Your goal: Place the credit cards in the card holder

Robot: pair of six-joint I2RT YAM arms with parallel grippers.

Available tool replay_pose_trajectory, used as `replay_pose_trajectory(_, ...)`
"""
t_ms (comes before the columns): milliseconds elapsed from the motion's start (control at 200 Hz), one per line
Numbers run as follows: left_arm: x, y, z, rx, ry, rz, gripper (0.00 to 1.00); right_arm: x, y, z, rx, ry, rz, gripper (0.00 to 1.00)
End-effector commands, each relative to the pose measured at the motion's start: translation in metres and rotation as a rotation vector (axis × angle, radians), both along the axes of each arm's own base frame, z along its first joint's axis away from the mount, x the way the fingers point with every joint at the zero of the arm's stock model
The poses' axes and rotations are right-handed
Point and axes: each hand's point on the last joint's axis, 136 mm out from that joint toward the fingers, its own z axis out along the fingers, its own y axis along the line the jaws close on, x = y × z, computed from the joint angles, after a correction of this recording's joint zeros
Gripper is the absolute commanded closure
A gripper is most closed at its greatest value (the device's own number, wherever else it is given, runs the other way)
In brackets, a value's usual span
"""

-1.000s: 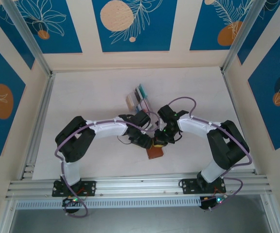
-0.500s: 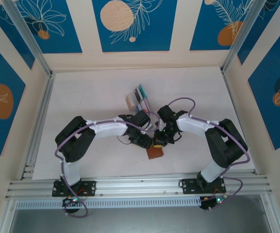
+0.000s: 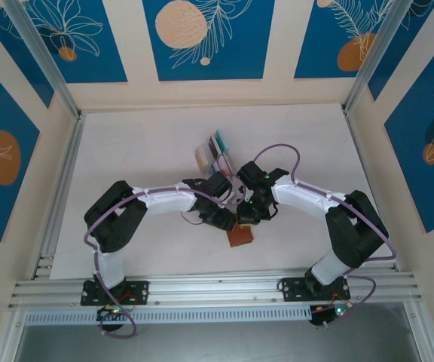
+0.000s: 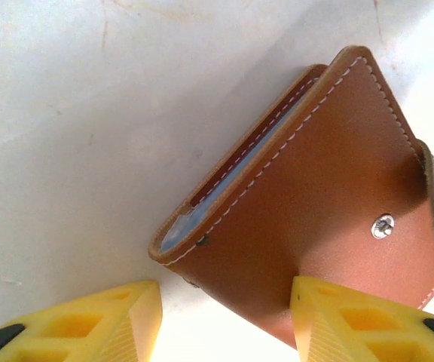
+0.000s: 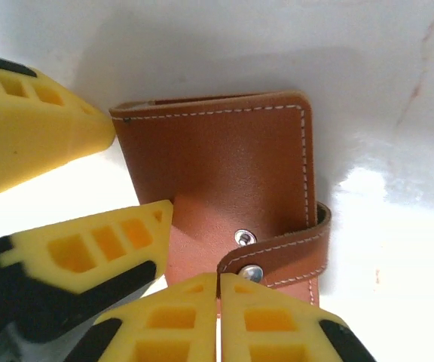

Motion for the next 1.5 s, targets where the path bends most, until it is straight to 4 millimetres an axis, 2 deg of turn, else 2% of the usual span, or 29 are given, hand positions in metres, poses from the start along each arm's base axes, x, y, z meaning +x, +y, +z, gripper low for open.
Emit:
replay_pose_trajectory(0, -0.023, 0.011, -0.042, 0.055, 0.1, 0.002, 0.51, -0.002, -0.017, 0.005, -0.119, -0.02, 0.004, 0.84)
replay_pose_trajectory(110, -0.024, 0.011, -0.042, 0.047, 0.106, 0.008, 0.51, -0.003, -0.019, 0.0, -0.153, -0.013, 0.008, 0.81)
replay_pose_trajectory(280, -0.023, 0.012, -0.041, 0.037, 0.108, 0.013, 0.51, -0.004, -0.016, -0.001, -0.17, -0.01, 0.023, 0.7)
replay_pose_trajectory(550, -0.024, 0.011, -0.042, 0.028, 0.113, 0.018, 0.52, -0.003, -0.008, -0.001, -0.168, -0.007, 0.04, 0.69)
replay_pose_trajectory(730, -0.024, 0.011, -0.042, 0.025, 0.114, 0.02, 0.52, -0.003, 0.0, 0.0, -0.124, -0.003, 0.039, 0.65)
replay_pose_trajectory(855, -0.024, 0.011, -0.041, 0.024, 0.115, 0.02, 0.52, -0.001, -0.009, -0.003, -0.185, -0.011, 0.038, 0.67)
replay_pose_trajectory(1030, -0.025, 0.011, -0.042, 0.023, 0.115, 0.019, 0.52, 0.0, -0.015, -0.004, -0.223, -0.019, 0.04, 0.75)
replay_pose_trajectory(1496, -0.025, 0.011, -0.043, 0.024, 0.119, 0.02, 0.52, -0.002, -0.013, 0.004, -0.195, -0.025, 0.042, 1.0)
